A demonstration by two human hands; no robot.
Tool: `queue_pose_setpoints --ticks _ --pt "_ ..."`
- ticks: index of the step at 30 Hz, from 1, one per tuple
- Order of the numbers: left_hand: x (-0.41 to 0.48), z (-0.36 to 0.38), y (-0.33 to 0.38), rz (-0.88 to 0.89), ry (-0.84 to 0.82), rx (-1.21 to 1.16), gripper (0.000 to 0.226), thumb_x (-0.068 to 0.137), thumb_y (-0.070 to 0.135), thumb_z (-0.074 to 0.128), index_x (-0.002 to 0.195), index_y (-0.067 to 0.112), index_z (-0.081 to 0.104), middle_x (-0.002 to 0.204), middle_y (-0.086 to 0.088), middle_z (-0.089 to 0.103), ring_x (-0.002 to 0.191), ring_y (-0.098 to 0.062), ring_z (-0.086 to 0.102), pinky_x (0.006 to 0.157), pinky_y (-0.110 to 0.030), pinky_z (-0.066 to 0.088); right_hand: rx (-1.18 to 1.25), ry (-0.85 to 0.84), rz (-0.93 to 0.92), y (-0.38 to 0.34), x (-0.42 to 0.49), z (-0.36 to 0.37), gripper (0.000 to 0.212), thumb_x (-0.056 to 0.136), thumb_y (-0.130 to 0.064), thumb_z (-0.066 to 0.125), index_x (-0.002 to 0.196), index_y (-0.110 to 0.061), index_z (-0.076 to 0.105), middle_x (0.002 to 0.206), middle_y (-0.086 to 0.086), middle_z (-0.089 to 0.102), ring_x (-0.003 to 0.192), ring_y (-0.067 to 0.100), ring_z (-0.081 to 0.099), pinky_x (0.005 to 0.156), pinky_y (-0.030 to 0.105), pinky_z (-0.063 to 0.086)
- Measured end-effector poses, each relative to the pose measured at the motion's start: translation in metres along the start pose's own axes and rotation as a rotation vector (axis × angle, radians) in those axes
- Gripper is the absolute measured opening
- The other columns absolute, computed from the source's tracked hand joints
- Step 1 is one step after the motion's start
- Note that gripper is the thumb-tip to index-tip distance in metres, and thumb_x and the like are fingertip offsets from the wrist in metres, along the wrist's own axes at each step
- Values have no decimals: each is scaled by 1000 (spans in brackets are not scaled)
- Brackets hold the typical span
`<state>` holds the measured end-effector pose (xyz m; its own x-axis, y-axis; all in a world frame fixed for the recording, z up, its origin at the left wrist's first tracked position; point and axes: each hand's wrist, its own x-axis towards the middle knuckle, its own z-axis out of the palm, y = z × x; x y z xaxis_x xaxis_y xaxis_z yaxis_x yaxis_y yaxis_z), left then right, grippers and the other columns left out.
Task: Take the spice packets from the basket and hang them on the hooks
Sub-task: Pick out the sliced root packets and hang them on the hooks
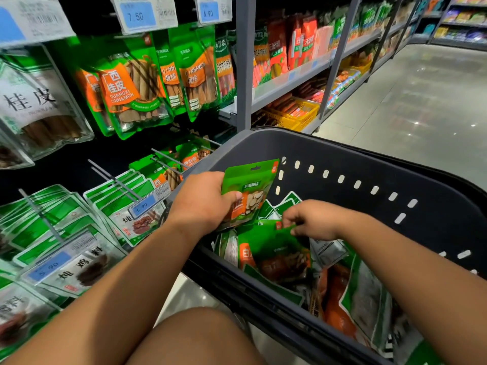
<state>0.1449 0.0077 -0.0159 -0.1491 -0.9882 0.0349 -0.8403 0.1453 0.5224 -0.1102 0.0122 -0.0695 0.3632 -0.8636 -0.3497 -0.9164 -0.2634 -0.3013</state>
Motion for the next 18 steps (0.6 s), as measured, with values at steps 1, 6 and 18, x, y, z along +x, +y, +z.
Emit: queue_pose_setpoints --ticks 1,6,18 --pt "0 0 0 3 4 8 23 95 43 68 103 22 71 98 3 73 92 -22 64 79 -36 51 29 33 -6 -1 -5 -8 19 96 -18 67 89 -33 58 82 -16 56 80 6 53 70 25 38" --pt "1 0 0 12 7 2 23 95 44 68 98 22 69 88 7 68 86 -19 62 73 -35 48 186 256 -24 2 -26 -38 7 95 -14 68 94 -20 69 91 -10 68 88 8 63 78 28 48" --pt "3 1 -4 104 -64 -111 17 91 42 74 97 25 76 85 18 71 78 6 61 64 -21 48 381 608 -22 3 -28 -47 9 93 -17 72 92 -26 73 88 -13 72 83 -1 65 75 22 48"
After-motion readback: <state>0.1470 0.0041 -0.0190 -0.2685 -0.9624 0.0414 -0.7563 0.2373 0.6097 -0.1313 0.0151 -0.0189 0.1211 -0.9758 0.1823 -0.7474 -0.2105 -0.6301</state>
